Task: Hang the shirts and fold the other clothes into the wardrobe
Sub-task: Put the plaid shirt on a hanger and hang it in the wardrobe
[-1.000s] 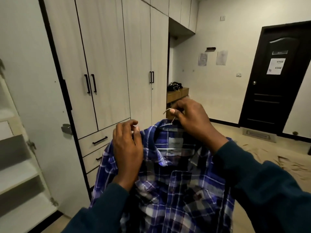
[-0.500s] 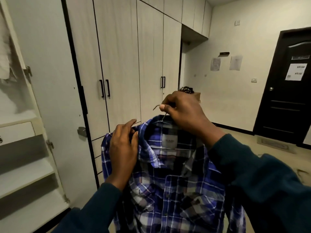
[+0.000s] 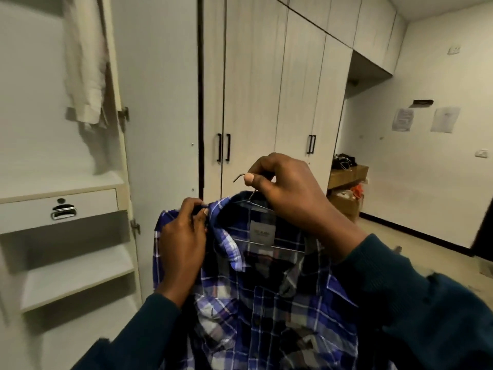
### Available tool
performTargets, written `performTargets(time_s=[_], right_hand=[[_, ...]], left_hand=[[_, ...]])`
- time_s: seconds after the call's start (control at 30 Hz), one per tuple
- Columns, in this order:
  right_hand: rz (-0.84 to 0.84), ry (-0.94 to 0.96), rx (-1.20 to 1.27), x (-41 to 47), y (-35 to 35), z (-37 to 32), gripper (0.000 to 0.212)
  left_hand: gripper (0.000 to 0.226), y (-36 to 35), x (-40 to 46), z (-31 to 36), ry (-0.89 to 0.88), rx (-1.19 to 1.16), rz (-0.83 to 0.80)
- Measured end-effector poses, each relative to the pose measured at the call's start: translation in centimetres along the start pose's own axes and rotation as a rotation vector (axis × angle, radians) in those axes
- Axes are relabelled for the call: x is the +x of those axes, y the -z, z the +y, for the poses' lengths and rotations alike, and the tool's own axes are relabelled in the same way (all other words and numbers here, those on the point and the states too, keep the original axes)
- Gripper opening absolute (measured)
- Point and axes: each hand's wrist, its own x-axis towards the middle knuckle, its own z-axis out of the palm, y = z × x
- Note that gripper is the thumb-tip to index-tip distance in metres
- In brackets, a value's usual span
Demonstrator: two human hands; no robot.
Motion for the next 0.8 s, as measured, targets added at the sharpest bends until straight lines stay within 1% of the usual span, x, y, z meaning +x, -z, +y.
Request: performTargets(time_s=[0.07,0.13,0.2,0.27,0.33,0.4,0.43,0.47,0.5,0.57,0.63,0.7,0.8], right_hand=[[-0.044,0.021,0.035,2.1,-2.2,-1.7,0.013],[-0.105,0.04,0.082,4.3,-4.2,-3.3,0.017],[-0.152,0.05,0.133,5.9,-6.0,-4.0,0.029],[-0.231,0.023,0.154,7.1,-8.3,-4.2,0.049],[-0.436,-0.044,0.197,7.6,-11.3,-3.7,0.064],[-0.657,-0.079,0.309,7.5,-14.5,-3.3,0.068],[-0.696,-0.079,0.367,7.8,-16.7,-3.0,0.069],[-0.676,-0.085,0.407,8.1,-18.7,-2.8,0.068],[-0.618,-0.106,0.432,8.6,-20.6,-2.6,0.064],[-0.524,-0.154,0.474,10.4,-24.1,-2.4,0.05],[-0.53,-0.128,0.538,12.2,-26.9,-2.1,0.038],[-0.536,-0.088,0.64,13.9,-29.8,-2.3,0.031],[-0.425,-0.045,0.753,17.3,-34.7,-2.9,0.027]], left_hand=[[0.012,2.1,2.2,-2.7,-0.009,0.02,0.067],[0.012,4.4,4.7,-5.3,-0.024,0.034,0.114],[0.013,6.5,7.5,-7.7,-0.059,0.045,0.143],[0.015,8.5,10.6,-10.2,-0.102,0.061,0.163],[0.012,10.3,13.7,-12.7,-0.139,0.091,0.209],[0.011,11.8,16.6,-14.7,-0.173,0.106,0.224],[0.011,12.5,18.2,-16.0,-0.188,0.124,0.22],[0.012,13.2,19.7,-17.1,-0.202,0.146,0.216],[0.013,13.8,21.1,-18.2,-0.214,0.166,0.217],[0.015,15.0,23.9,-20.1,-0.224,0.192,0.227],[0.015,15.9,26.4,-21.6,-0.231,0.211,0.236],[0.015,16.7,29.0,-23.0,-0.248,0.233,0.227],[0.014,17.3,33.0,-25.4,-0.273,0.234,0.252]])
